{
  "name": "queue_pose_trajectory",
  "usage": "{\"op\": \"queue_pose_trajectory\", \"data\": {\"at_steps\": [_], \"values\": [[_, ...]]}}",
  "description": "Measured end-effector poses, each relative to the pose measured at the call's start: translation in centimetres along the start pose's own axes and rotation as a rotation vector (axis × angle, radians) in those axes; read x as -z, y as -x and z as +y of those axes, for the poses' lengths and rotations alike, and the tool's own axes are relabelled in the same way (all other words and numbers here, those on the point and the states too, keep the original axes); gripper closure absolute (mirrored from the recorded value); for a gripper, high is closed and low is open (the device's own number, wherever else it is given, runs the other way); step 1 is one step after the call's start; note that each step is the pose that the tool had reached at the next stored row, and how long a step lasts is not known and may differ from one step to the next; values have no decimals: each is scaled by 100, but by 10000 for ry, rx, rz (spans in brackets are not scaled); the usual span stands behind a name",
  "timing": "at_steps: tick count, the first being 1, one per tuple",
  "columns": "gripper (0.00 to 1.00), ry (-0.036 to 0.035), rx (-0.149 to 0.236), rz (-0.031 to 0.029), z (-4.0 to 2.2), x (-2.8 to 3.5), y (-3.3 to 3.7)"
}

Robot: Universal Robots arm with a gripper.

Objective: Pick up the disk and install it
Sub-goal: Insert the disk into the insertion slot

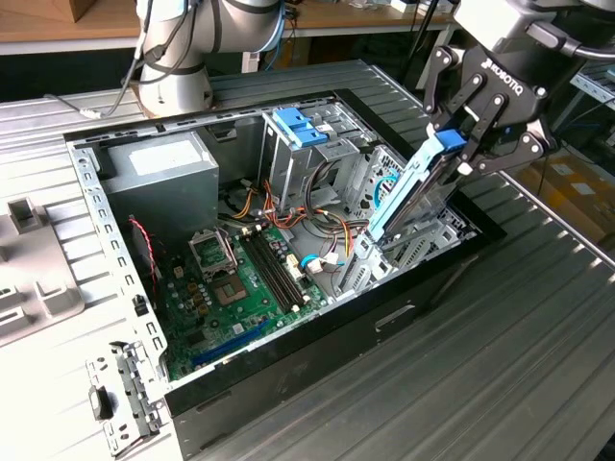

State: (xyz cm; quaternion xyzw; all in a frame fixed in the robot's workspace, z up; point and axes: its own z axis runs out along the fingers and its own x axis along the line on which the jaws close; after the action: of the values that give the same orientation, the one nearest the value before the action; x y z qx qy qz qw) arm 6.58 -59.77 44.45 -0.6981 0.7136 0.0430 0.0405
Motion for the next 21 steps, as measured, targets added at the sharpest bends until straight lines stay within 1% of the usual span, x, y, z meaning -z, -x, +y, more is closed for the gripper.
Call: {"op": "queue_pose_trajectory", "data": {"at_steps": [8, 13, 21], "values": [[64, 0, 1, 0, 16, -65, -10], [64, 0, 0, 1, 19, -122, -21], [64, 0, 0, 0, 22, -180, -30]]}}
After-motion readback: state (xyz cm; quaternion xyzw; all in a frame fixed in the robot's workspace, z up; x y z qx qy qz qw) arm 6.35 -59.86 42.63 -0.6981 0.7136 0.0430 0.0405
